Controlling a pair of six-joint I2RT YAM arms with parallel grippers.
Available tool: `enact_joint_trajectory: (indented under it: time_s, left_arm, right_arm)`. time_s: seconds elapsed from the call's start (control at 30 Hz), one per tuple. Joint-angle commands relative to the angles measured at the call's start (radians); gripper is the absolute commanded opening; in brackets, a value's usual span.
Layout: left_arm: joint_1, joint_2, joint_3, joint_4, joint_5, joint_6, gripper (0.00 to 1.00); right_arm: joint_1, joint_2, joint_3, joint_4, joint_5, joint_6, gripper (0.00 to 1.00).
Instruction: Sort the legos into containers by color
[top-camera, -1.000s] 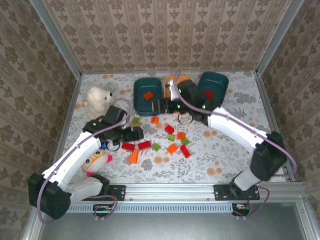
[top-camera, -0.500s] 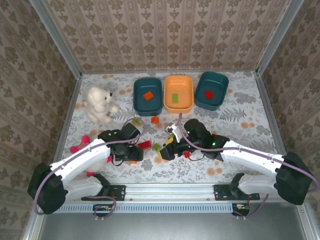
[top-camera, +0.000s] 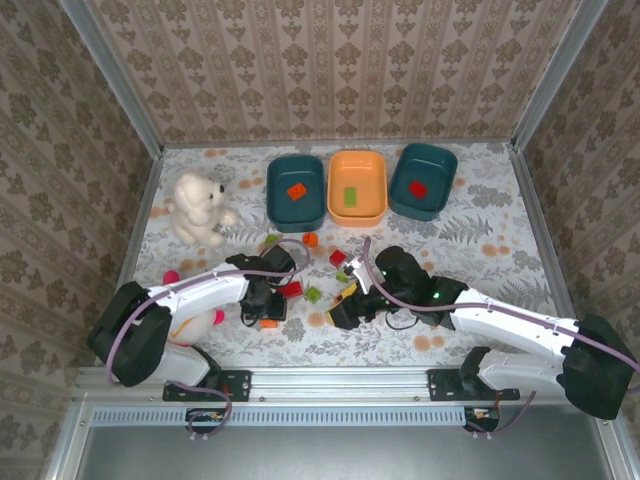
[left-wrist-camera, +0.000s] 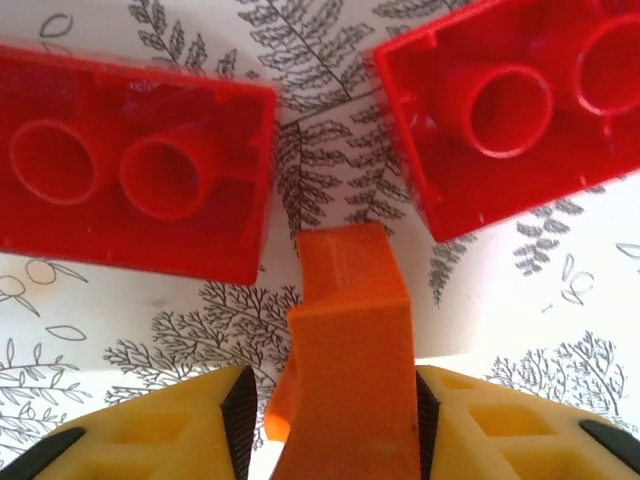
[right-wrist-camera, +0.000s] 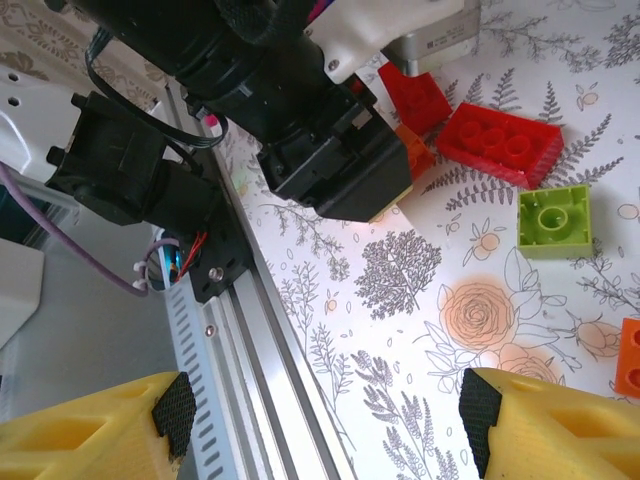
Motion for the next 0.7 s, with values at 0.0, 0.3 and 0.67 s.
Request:
enact_joint_trajectory:
  time_s: [0.0,0.3,0.67]
  left_arm:
    - [-0.007,0.017,0.009,0.005,-0.041,0.015,0.34]
    - [-0.014,-0.111,0.091,-0.125,-0.104,-0.018,0.23]
    - [0.206,0.09,0.556,-0.104,0.03,0.139,0.22]
  right_arm:
    - [0.002,-0.019,-0.002,-0.019,0.037,0.002,0.73]
    - [-0.001,-0.04,0.068,-0.052,0.123,-0.016,0.73]
    - [-0.098,0.076,0.26,0.029,0.512,0.054,0.74]
